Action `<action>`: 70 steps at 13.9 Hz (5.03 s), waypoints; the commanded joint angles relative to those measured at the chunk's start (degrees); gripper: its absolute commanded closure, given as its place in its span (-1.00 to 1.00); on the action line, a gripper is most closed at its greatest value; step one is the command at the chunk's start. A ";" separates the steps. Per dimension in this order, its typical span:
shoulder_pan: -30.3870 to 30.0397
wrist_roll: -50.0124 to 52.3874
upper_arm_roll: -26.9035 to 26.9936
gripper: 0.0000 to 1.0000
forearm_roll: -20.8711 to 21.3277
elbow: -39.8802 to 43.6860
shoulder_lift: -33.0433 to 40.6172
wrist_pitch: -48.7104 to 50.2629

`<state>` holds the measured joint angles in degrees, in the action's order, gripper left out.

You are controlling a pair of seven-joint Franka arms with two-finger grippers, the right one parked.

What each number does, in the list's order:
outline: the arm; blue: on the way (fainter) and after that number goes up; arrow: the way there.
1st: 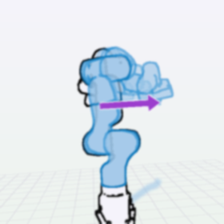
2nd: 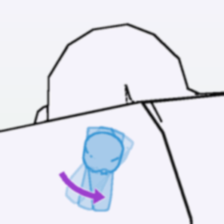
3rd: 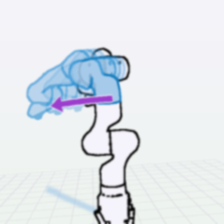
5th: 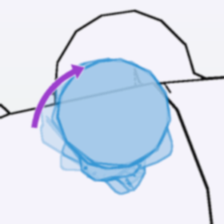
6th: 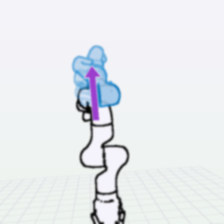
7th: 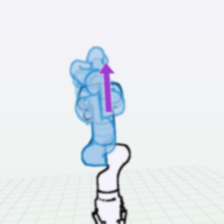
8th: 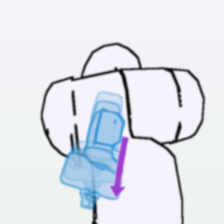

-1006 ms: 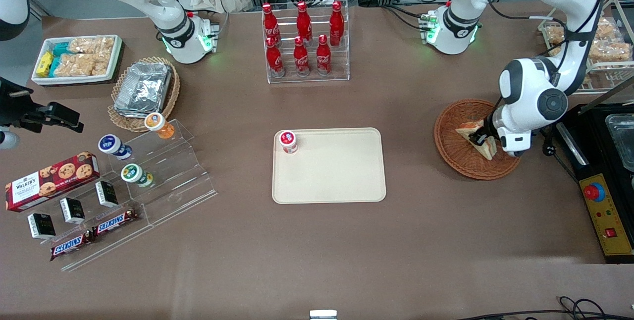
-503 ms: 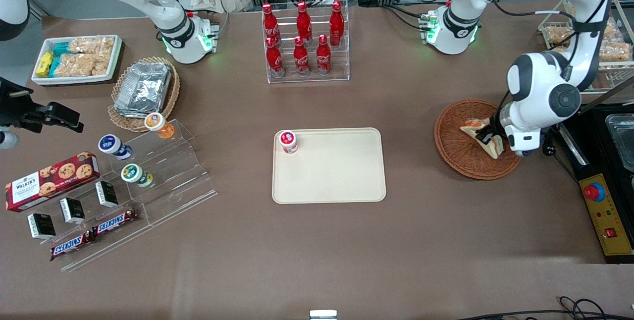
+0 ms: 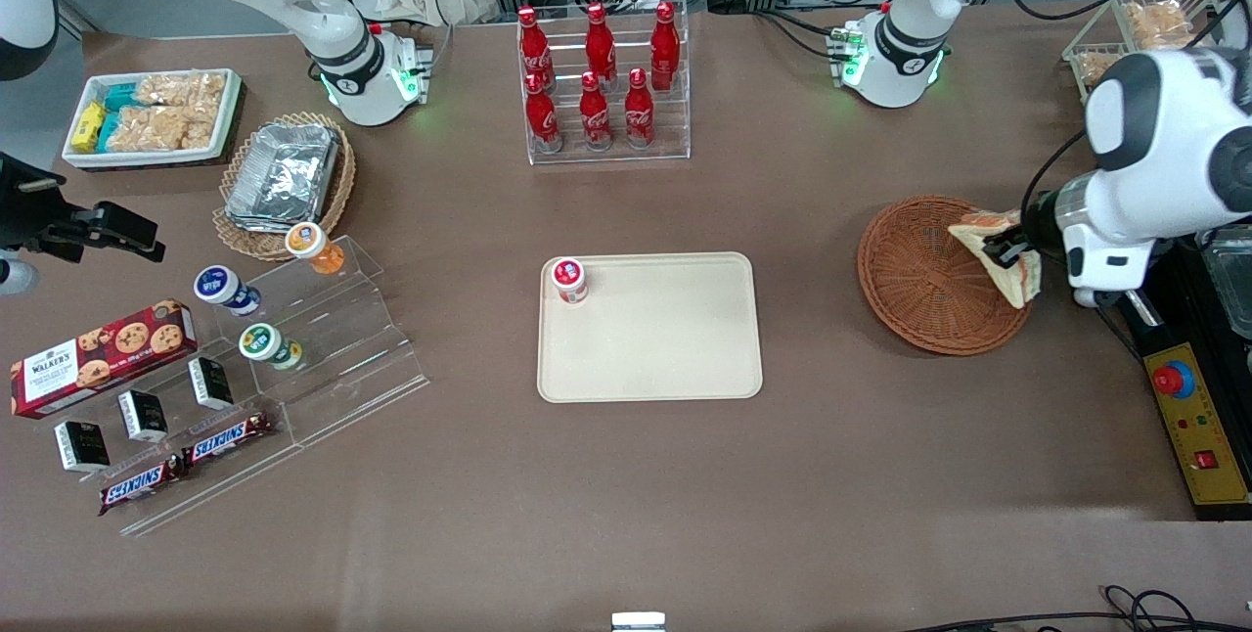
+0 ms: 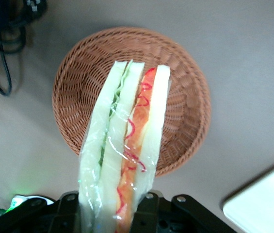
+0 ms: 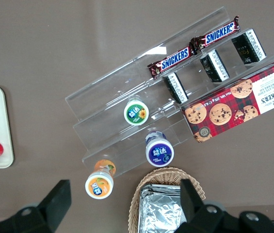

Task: Place sandwich from basket to tray

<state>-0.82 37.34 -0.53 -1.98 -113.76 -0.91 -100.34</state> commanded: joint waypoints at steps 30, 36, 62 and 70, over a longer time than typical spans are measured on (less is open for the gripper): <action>12.95 1.32 -15.73 0.23 5.23 18.66 -25.36 -9.59; 16.44 5.81 -17.41 0.23 5.49 18.57 -31.52 -18.22; 13.75 -2.68 -16.96 -1.00 6.73 22.79 -21.34 -0.76; 3.21 -16.66 -16.70 -1.00 6.46 22.26 -10.88 8.22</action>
<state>5.44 25.36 -17.10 5.16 -90.18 -15.18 -93.73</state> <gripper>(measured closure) 0.000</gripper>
